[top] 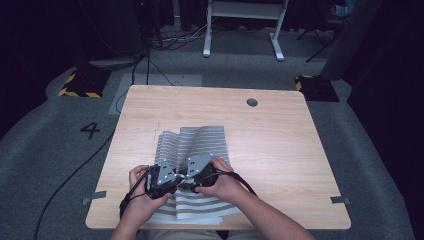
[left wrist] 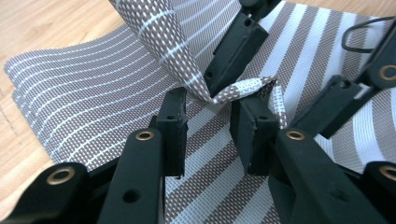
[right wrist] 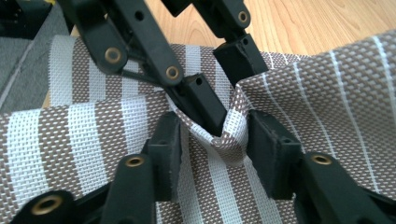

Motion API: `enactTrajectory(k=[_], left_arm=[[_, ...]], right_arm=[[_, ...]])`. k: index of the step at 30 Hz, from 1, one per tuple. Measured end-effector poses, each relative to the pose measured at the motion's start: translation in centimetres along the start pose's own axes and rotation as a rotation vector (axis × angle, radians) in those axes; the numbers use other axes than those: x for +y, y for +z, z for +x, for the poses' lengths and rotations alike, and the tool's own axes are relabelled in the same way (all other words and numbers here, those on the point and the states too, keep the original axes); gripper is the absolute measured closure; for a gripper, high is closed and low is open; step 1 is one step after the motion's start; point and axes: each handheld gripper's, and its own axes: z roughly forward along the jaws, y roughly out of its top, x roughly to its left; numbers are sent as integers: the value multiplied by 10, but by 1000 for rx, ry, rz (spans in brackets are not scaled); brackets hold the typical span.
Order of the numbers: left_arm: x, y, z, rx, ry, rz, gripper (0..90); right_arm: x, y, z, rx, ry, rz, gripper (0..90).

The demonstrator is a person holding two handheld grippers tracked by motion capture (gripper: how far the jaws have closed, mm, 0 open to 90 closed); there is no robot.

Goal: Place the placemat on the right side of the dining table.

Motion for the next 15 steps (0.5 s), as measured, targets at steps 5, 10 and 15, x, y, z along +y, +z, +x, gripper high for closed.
enactTrajectory(k=[5,10,15], left_arm=[[-2,-9,8,-28,-31,43,474],[-5,-18,10,-38,-41,73,430],[-4,-18,10,-53,-54,105,387]], right_arm=[[2,1,6,10,-70,-7,628],[5,3,12,43,-77,-37,640],[8,3,18,35,-105,-15,656]])
